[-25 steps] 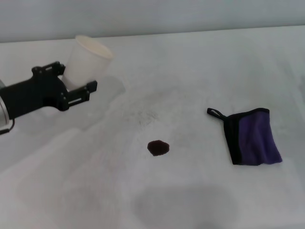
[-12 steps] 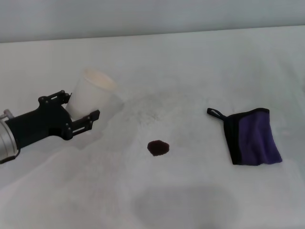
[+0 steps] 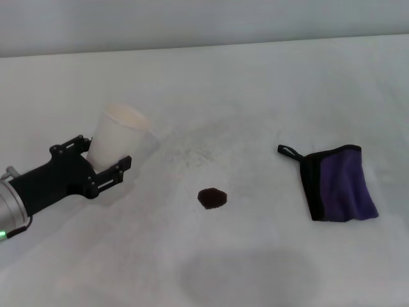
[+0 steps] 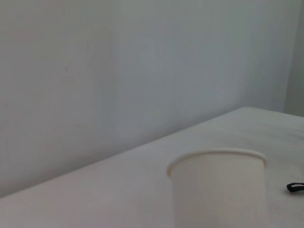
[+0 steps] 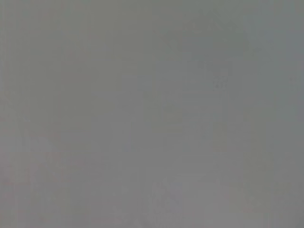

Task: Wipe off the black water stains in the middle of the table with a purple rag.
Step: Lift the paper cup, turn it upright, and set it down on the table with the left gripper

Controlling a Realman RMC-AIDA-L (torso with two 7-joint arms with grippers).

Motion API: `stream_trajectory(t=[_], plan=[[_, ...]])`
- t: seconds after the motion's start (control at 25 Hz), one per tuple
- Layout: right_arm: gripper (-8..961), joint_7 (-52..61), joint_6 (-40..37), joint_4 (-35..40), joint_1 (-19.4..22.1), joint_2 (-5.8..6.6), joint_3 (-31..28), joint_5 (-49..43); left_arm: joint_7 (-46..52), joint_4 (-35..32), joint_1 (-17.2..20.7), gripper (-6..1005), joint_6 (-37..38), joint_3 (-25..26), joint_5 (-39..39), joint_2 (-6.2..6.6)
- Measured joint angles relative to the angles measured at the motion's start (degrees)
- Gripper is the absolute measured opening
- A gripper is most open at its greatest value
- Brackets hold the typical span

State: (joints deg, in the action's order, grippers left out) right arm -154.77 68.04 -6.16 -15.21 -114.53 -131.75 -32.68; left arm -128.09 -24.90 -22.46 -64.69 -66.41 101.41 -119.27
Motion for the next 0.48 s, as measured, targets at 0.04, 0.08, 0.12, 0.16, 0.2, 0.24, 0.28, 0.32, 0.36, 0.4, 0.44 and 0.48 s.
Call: stream_trajectory(t=[0.04,0.08,0.12,0.16,0.2,0.24,0.28,0.32,0.36,0.4,0.44,0.48], plan=[[563,0.0,0.0,-0.4,0.2,0.00,0.0,0.0,0.0,0.4,0.0,701,0.1,0.0,0.1,0.00],[563,0.0,0.0,-0.7,0.3,0.01,0.0,0.0,-0.1,1.1,0.0,701,0.4,0.0,0.5,0.00],[563,0.0,0.0,-0.9,0.4,0.01,0.0,0.0,-0.3,1.6,0.0,701,0.7,0.0,0.9,0.00],[563,0.0,0.0,-1.0,0.5,0.01,0.0,0.0,-0.5,2.2,0.0,700,1.0,-0.1,1.2,0.00],[563,0.0,0.0,-1.1,0.6,0.01,0.0,0.0,-0.7,2.7,0.0,700,1.3,-0.2,1.4,0.00],[563,0.0,0.0,-1.2,0.7,0.01,0.0,0.0,-0.8,3.2,0.0,700,1.5,-0.2,1.5,0.00],[563,-0.1,0.0,-1.2,0.7,0.01,0.0,0.0,-1.0,3.8,0.0,700,1.5,-0.2,1.5,-0.03],[563,-0.1,0.0,-1.2,0.8,0.02,0.0,0.0,-1.2,4.1,0.0,700,1.5,-0.2,1.5,-0.08],[563,-0.1,0.0,-1.2,0.9,0.09,0.0,0.0,-1.2,4.3,0.0,699,1.5,-0.2,1.5,-0.12],[563,-0.1,0.0,-1.2,0.9,0.18,0.0,0.0,-1.2,4.5,0.0,699,1.5,-0.2,1.5,-0.17],[563,-0.1,0.0,-1.2,1.0,0.30,0.0,0.0,-1.2,4.8,0.0,699,1.5,-0.2,1.5,-0.20],[563,-0.1,0.0,-1.2,1.0,0.36,0.0,0.0,-1.6,5.4,0.1,699,1.6,-0.2,1.5,-0.22]])
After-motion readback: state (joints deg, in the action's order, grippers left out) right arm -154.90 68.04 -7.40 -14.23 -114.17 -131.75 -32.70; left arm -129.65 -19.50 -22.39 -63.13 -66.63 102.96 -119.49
